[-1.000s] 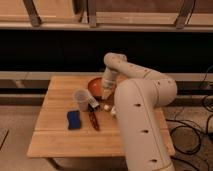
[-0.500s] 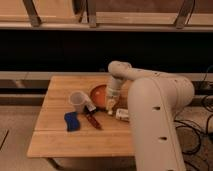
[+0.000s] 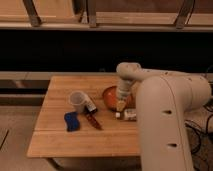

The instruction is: Drag the ceramic bowl in a circle

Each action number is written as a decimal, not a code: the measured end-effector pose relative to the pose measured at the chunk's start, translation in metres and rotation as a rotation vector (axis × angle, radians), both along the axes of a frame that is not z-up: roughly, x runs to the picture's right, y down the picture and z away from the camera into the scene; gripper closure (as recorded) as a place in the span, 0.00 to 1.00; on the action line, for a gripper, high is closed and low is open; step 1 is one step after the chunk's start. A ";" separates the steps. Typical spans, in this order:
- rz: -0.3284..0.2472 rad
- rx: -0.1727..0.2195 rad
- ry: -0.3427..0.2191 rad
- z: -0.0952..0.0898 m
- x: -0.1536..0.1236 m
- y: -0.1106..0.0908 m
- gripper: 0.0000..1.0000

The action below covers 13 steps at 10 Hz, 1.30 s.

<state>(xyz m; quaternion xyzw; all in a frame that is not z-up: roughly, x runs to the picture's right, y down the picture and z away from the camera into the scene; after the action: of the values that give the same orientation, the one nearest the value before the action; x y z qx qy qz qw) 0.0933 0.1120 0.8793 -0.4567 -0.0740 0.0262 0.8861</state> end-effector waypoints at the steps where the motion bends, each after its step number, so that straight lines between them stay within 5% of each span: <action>1: -0.012 0.034 0.018 0.011 0.002 -0.016 1.00; 5: -0.098 0.096 -0.074 0.044 -0.052 -0.052 1.00; 8: -0.136 0.063 -0.196 0.034 -0.103 -0.041 1.00; 10: -0.146 0.041 -0.225 0.019 -0.108 -0.029 0.98; 13: -0.131 0.076 -0.147 0.008 -0.077 -0.031 0.67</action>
<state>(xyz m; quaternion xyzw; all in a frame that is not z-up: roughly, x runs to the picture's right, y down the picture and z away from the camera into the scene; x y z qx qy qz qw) 0.0159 0.0808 0.8875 -0.4274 -0.1098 -0.0683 0.8948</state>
